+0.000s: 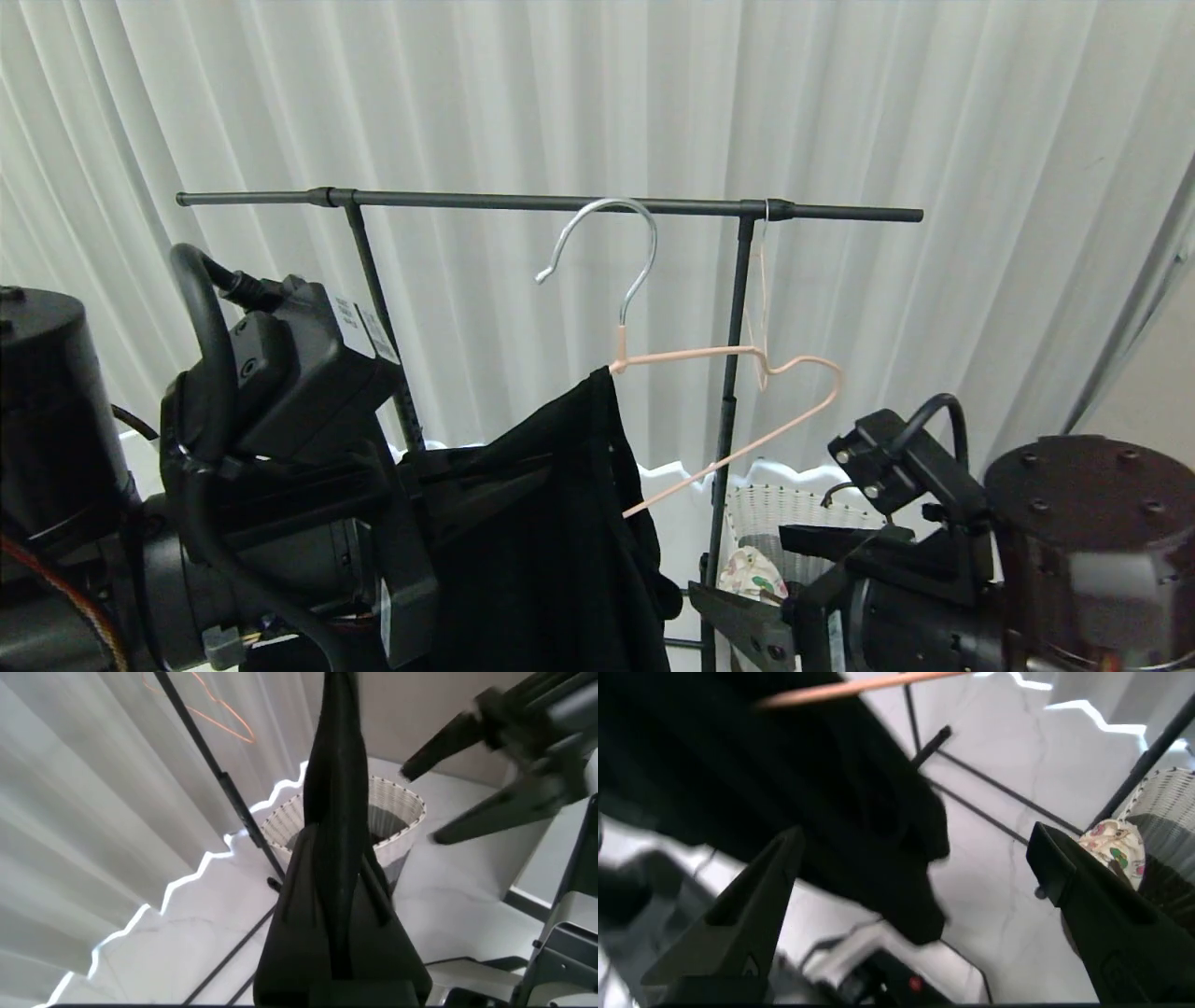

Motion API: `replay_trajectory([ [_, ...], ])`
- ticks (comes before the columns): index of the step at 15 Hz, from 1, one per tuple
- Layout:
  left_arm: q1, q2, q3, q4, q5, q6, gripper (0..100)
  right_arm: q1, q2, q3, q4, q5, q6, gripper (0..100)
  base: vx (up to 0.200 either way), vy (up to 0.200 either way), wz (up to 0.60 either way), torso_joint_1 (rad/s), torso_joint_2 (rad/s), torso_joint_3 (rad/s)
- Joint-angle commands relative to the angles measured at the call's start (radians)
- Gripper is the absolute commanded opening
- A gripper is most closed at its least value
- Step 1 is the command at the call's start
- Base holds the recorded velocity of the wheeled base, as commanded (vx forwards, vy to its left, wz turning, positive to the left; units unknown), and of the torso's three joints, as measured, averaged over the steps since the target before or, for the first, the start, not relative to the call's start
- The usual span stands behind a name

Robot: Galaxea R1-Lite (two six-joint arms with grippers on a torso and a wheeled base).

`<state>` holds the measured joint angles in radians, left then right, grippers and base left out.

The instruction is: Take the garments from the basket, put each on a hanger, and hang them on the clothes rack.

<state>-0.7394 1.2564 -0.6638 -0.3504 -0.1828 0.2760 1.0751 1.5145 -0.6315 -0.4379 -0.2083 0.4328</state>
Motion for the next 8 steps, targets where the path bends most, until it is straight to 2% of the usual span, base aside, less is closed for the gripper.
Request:
replay_trajectory([
  [1,0.0,-0.003,-0.002,-0.001,0.0,0.0,0,0.0,0.11,-0.017,-0.028,-0.02,0.011,100,0.0,0.0,0.0,0.0,0.0,0.0],
  [5,-0.002,-0.008,-0.005,-0.001,0.0,0.0,0,-0.001,0.184,-0.014,-0.081,-0.092,0.007,100,0.0,0.0,0.0,0.0,0.0,0.0],
  [8,-0.005,-0.012,-0.003,-0.001,-0.001,0.0,0,-0.003,0.197,-0.013,-0.081,-0.103,0.006,100,0.0,0.0,0.0,0.0,0.0,0.0],
])
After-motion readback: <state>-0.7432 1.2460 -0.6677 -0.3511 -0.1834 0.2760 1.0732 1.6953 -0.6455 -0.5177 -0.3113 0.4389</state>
